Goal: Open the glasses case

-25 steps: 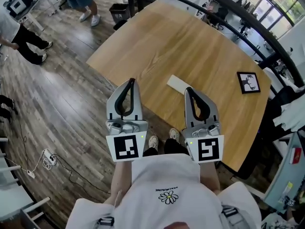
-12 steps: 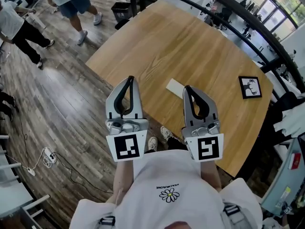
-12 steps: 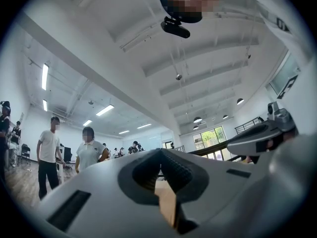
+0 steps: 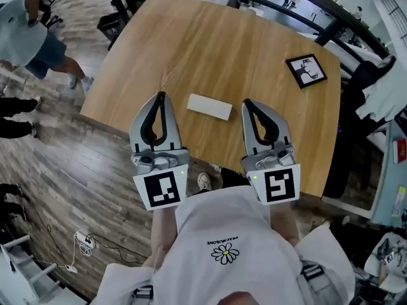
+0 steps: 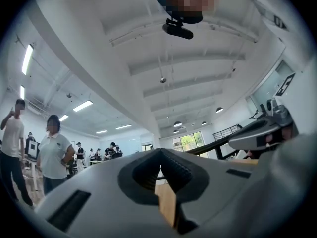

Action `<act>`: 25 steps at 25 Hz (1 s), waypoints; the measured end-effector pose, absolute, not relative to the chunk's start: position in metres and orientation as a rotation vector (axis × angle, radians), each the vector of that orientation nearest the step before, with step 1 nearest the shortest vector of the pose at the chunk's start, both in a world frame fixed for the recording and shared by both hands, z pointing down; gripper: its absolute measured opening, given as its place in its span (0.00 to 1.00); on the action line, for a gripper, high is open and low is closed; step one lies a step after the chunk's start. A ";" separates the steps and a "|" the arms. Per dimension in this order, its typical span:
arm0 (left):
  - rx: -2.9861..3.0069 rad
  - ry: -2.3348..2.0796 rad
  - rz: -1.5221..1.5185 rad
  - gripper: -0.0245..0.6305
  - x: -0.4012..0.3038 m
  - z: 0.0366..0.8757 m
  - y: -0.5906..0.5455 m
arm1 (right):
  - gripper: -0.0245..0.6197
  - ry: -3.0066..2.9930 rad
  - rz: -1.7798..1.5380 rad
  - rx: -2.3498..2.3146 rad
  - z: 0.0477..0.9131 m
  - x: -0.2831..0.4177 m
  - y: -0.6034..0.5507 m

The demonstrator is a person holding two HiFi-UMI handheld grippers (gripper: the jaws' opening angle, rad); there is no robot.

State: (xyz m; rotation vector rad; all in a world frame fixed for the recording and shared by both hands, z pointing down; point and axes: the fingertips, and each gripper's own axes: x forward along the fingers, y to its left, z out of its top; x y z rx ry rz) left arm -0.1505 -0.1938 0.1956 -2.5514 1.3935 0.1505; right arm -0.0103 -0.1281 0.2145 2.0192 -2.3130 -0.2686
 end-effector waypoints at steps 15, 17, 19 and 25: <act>-2.658 1.151 0.128 0.06 -0.071 0.202 -0.193 | 0.05 -2.150 -0.256 2.131 0.229 0.050 -0.112; -2.655 1.127 0.122 0.07 -0.066 0.202 -0.194 | 0.05 -2.144 -0.251 2.114 0.234 0.053 -0.117; -2.647 1.098 0.095 0.07 -0.062 0.204 -0.196 | 0.05 -2.161 -0.232 2.088 0.239 0.053 -0.120; -2.665 0.955 -0.027 0.20 -0.047 0.219 -0.205 | 0.12 -2.229 -0.196 1.879 0.266 0.046 -0.134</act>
